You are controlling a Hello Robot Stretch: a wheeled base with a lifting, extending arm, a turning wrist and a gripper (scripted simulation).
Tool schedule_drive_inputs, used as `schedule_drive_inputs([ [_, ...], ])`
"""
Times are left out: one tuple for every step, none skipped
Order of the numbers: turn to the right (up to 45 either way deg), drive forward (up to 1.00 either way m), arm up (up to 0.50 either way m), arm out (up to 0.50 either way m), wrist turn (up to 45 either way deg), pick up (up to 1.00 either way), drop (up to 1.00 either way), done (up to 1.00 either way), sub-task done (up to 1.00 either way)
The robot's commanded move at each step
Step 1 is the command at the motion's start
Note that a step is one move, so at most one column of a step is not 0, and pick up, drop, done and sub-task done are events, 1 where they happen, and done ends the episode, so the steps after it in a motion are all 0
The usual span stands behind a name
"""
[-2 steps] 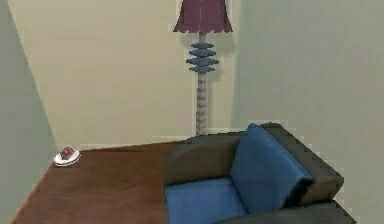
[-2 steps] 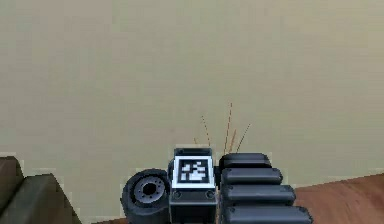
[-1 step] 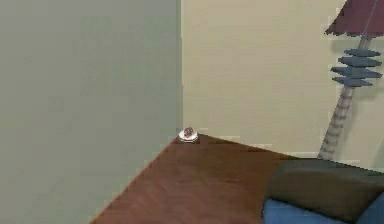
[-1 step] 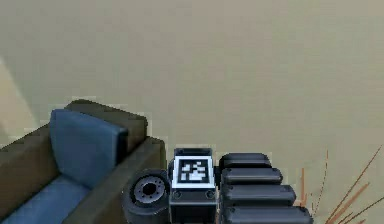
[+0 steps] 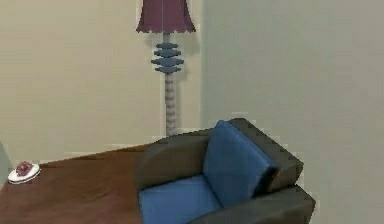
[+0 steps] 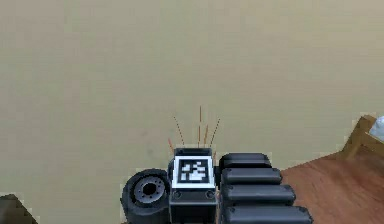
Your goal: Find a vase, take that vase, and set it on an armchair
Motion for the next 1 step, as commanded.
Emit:
schedule_drive_inputs([
  [27.0, 0.00, 0.00, 0.00, 0.0, 0.00, 0.00, 0.00, 0.00],
])
